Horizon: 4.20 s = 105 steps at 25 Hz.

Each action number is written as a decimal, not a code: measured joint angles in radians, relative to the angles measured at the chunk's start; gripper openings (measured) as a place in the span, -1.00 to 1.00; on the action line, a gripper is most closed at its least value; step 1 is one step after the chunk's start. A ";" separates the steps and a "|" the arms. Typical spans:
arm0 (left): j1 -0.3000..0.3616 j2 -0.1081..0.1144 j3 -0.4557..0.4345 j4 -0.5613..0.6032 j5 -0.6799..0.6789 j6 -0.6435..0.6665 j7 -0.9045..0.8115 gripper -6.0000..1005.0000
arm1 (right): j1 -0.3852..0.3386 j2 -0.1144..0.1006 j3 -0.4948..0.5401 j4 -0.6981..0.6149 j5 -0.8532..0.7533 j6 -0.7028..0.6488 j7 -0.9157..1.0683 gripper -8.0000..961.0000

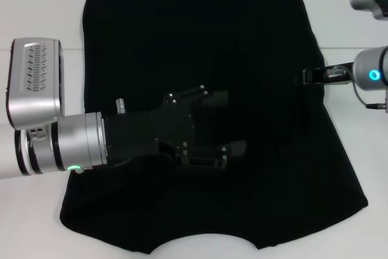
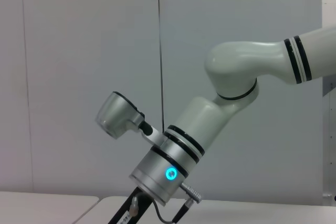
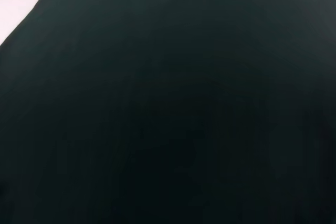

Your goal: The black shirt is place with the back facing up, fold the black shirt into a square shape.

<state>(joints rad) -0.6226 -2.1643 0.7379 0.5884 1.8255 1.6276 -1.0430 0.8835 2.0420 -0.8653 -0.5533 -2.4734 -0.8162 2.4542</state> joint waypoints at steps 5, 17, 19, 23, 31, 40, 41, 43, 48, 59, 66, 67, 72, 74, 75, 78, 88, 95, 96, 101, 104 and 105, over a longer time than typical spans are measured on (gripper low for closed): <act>0.002 0.001 -0.001 0.001 0.000 -0.005 -0.001 0.87 | 0.013 0.028 -0.005 -0.007 0.001 0.004 -0.033 -0.64; 0.021 0.003 -0.106 -0.004 0.000 0.007 -0.008 0.86 | -0.042 0.029 0.007 -0.045 0.274 -0.016 -0.236 -0.19; 0.032 0.005 -0.122 -0.002 0.000 0.010 -0.031 0.86 | -0.063 0.032 0.008 -0.043 0.342 -0.031 -0.300 -0.01; 0.073 0.015 -0.131 0.040 0.006 0.020 -0.166 0.87 | -0.104 0.043 0.006 -0.030 0.503 -0.118 -0.483 0.36; 0.223 0.018 -0.169 0.228 0.102 0.078 -0.310 0.87 | -0.120 0.045 0.005 0.058 0.653 -0.231 -0.694 0.43; 0.253 0.048 -0.369 0.343 0.364 0.146 -0.479 0.86 | -0.113 0.046 0.005 0.075 0.697 -0.231 -0.690 0.42; 0.251 0.051 -0.380 0.352 0.390 0.146 -0.512 0.86 | -0.113 0.047 0.005 0.076 0.700 -0.230 -0.690 0.42; 0.247 0.053 -0.387 0.361 0.425 0.146 -0.557 0.86 | -0.114 0.047 0.005 0.076 0.703 -0.231 -0.690 0.42; 0.225 0.061 -0.390 0.370 0.513 0.128 -0.702 0.86 | -0.117 0.047 0.006 0.076 0.703 -0.233 -0.690 0.42; 0.210 0.056 -0.366 0.371 0.608 0.082 -0.722 0.86 | -0.121 0.045 0.008 0.074 0.705 -0.230 -0.691 0.43; 0.210 0.029 -0.323 0.365 0.610 0.042 -0.551 0.86 | -0.121 0.044 0.008 0.068 0.705 -0.228 -0.693 0.42; 0.210 0.025 -0.318 0.365 0.610 0.030 -0.534 0.86 | -0.121 0.044 0.008 0.067 0.705 -0.228 -0.693 0.42; 0.210 0.017 -0.311 0.354 0.610 -0.019 -0.479 0.86 | -0.121 0.044 0.008 0.067 0.705 -0.228 -0.693 0.42; 0.210 0.017 -0.311 0.352 0.610 -0.031 -0.463 0.86 | -0.121 0.044 0.009 0.067 0.705 -0.228 -0.693 0.42; 0.211 0.017 -0.311 0.350 0.610 -0.036 -0.454 0.86 | -0.121 0.044 0.010 0.067 0.705 -0.228 -0.693 0.42; 0.214 0.017 -0.311 0.350 0.610 -0.038 -0.446 0.86 | -0.121 0.044 0.011 0.065 0.705 -0.228 -0.693 0.43; 0.220 0.024 -0.327 0.367 0.617 -0.031 -0.519 0.86 | -0.120 0.044 0.013 0.065 0.706 -0.228 -0.692 0.42; 0.223 0.026 -0.323 0.390 0.662 -0.023 -0.558 0.79 | -0.120 0.043 0.012 0.065 0.706 -0.228 -0.692 0.42; 0.224 0.026 -0.322 0.390 0.662 -0.022 -0.558 0.78 | -0.120 0.043 0.012 0.066 0.706 -0.228 -0.692 0.42; 0.222 0.025 -0.319 0.384 0.663 -0.022 -0.556 0.72 | -0.118 0.043 0.012 0.066 0.706 -0.228 -0.692 0.43; 0.220 0.024 -0.318 0.381 0.664 -0.023 -0.554 0.68 | -0.118 0.044 0.012 0.066 0.706 -0.228 -0.692 0.43; 0.220 0.023 -0.317 0.381 0.664 -0.024 -0.553 0.67 | -0.119 0.044 0.012 0.066 0.706 -0.228 -0.692 0.43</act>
<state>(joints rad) -0.4028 -2.1409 0.4204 0.9690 2.4892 1.6038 -1.5962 0.7643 2.0857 -0.8529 -0.4878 -1.7670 -1.0446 1.7626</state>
